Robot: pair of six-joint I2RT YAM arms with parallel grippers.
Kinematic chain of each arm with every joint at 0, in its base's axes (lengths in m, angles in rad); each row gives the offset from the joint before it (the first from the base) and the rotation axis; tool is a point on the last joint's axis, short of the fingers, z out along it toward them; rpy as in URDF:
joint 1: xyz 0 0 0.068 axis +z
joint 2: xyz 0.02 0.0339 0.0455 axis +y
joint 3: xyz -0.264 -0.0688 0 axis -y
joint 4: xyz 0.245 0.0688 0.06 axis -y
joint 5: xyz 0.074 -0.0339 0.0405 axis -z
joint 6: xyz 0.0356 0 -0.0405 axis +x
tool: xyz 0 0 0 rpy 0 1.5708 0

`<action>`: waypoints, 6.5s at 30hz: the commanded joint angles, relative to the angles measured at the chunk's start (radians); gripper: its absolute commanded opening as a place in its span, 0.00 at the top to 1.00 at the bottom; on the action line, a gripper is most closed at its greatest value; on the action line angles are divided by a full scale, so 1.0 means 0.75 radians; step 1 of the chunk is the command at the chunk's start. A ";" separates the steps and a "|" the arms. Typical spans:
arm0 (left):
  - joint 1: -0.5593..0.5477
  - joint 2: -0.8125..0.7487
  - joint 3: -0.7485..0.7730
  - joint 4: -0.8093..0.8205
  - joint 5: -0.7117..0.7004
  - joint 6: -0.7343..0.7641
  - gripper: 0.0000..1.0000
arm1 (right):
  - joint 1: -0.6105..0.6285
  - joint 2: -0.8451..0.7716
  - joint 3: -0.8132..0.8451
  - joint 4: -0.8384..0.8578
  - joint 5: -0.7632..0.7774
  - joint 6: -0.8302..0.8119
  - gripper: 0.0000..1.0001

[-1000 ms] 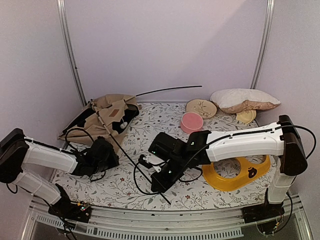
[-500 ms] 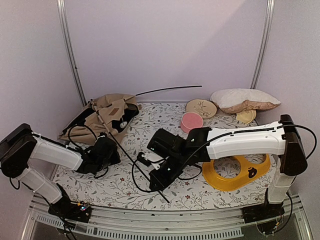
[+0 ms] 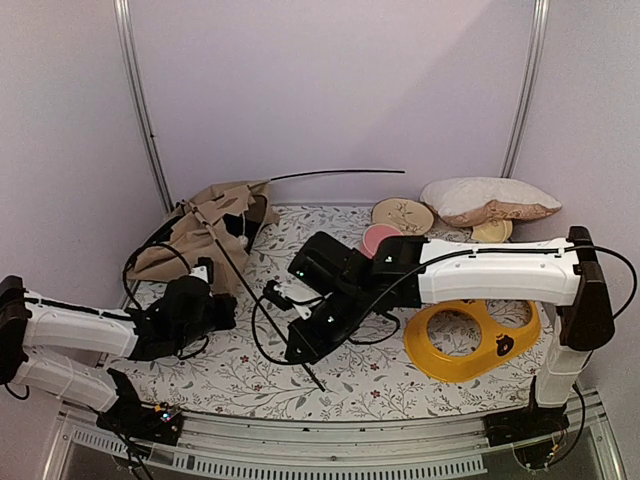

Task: Set up the pet tent

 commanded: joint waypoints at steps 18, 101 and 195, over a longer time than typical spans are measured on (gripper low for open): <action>-0.744 -0.416 -0.006 -0.297 -0.103 -0.066 1.00 | -0.142 0.096 0.392 0.558 0.027 -0.103 1.00; -0.034 -0.482 0.460 -0.583 -0.030 0.358 0.68 | -0.326 0.316 0.519 0.834 -0.191 0.389 1.00; -0.389 -0.093 -0.200 0.866 -0.241 0.985 1.00 | -0.392 0.404 0.711 0.962 -0.073 0.323 1.00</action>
